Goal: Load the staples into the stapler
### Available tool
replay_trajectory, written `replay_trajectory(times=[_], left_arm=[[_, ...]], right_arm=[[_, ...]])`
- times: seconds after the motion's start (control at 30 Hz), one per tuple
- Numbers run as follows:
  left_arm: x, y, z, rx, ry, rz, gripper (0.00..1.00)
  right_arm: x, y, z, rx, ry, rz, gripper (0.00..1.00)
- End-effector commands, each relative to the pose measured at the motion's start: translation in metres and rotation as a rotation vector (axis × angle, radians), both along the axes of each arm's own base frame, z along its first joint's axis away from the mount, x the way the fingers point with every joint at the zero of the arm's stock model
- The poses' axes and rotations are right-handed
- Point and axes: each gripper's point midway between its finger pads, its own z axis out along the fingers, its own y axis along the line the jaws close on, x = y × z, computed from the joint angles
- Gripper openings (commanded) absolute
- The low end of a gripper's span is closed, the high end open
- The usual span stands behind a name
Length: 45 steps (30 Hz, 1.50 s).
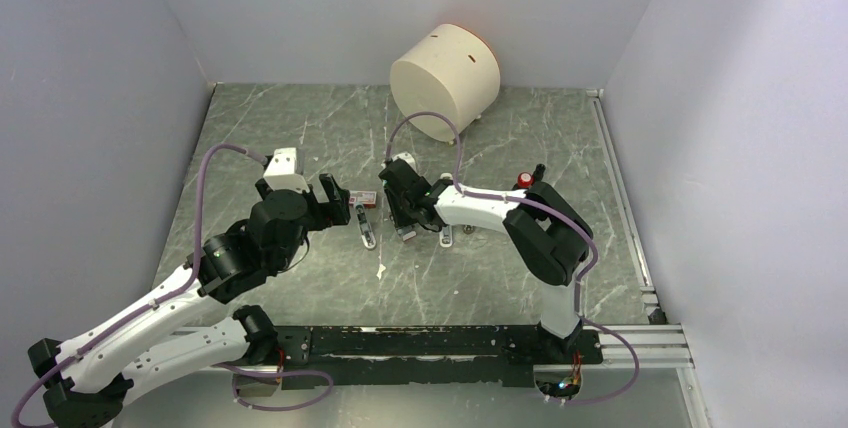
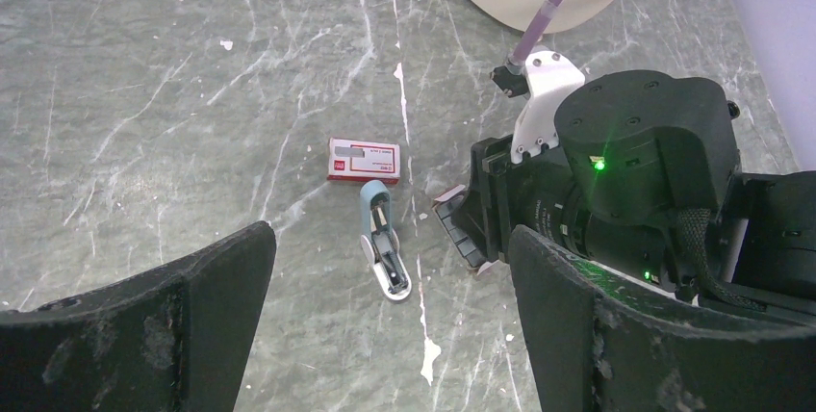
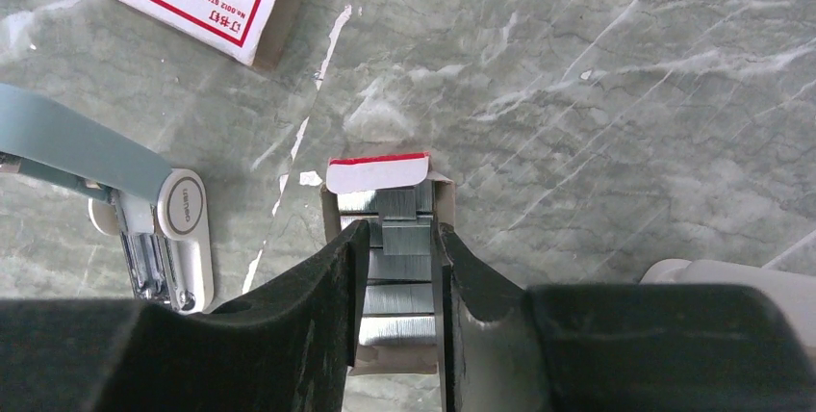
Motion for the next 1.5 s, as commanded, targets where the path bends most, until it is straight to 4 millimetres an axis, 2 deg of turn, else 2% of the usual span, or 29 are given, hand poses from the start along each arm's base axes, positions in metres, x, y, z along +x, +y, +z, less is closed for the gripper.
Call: replay_trajectory(times=[0.0,0.37,0.77,0.97,1.07,1.2,1.47], left_arm=[[0.001,0.004,0.007,-0.008,-0.016,0.018,0.96],[0.001,0.004,0.007,-0.010,-0.015,0.019,0.96],[0.001,0.005,0.007,-0.012,-0.015,0.020,0.96],[0.000,0.006,0.007,-0.013,-0.016,0.022,0.95],[0.000,0.007,0.009,-0.013,-0.018,0.026,0.95],[-0.001,0.011,0.014,-0.018,-0.025,0.037,0.95],[-0.006,0.020,0.025,-0.030,-0.037,0.052,0.95]], right_arm=[[0.001,-0.003,-0.007,-0.013,0.003,-0.004,0.34],[0.004,-0.005,0.001,-0.007,-0.017,-0.027,0.25],[0.004,-0.006,0.024,0.026,-0.047,-0.035,0.24],[-0.002,-0.006,0.031,0.035,-0.040,-0.017,0.25],[-0.014,-0.003,0.034,0.035,-0.033,0.021,0.25],[-0.042,0.009,0.034,0.019,-0.014,0.111,0.25],[-0.105,0.023,0.009,-0.048,0.070,0.292,0.26]])
